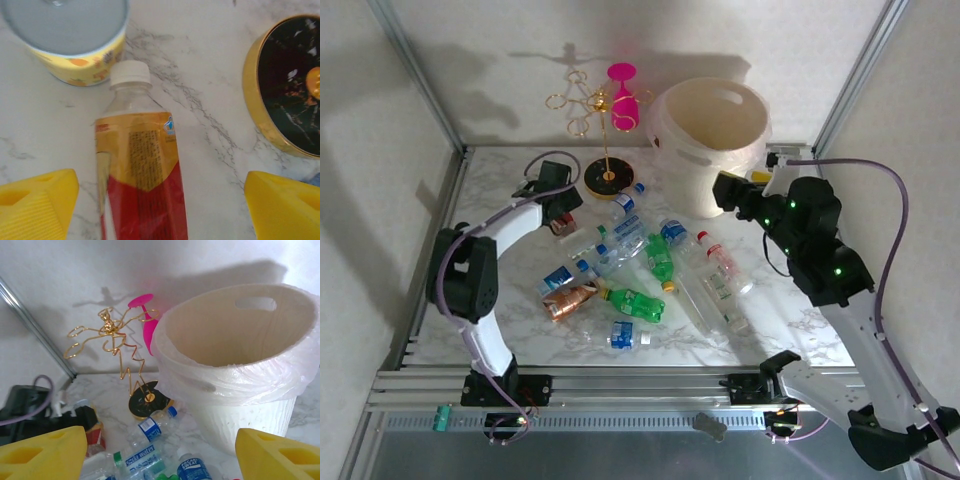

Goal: Put the plastic bottles in the bin

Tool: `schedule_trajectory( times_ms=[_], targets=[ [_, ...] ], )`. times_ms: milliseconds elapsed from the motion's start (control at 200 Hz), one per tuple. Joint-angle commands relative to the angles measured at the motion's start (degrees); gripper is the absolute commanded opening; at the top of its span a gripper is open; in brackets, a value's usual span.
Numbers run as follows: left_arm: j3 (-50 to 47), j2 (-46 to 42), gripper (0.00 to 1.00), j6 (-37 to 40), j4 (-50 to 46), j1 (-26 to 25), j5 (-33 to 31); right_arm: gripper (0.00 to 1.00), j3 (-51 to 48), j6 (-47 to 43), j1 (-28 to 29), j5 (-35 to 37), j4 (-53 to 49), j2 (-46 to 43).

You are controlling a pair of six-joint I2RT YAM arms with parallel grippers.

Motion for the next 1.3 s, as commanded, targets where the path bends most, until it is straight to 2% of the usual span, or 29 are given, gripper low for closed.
schedule_trajectory(
  times_ms=[0,190,441,746,881,1096,1297],
  targets=[
    [3.6,3.4,0.86,1.5,-1.1,0.4,1.2,0.79,-0.2,-0.6,0.4,-0.6,-1.9,-1.8],
    [6.6,8.0,0.85,2.3,-2.7,0.8,-1.7,0.8,-0.6,-2.3,0.4,2.0,-3.7,-4.0],
    [6.3,11.4,0.8,2.6,-1.9,2.4,0.1,0.81,-0.5,-2.9,0.4,3.0,-3.8,-4.4],
    [6.3,11.4,0.6,4.1,0.2,3.0,2.6,0.81,0.8,-2.6,0.4,2.9,-4.0,-3.5],
    [6.4,8.5,0.51,4.6,0.6,3.0,3.4,0.81,2.3,-2.4,0.3,3.0,-4.7,-3.0],
    [4.4,-1.0,0.51,2.2,0.1,2.5,3.3,0.8,3.5,-2.0,0.4,3.8,-6.1,-1.9],
    [-3.9,-15.5,0.5,-1.7,2.1,0.1,5.6,0.83,2.7,-0.9,1.0,1.1,-6.6,-0.1]
  ],
)
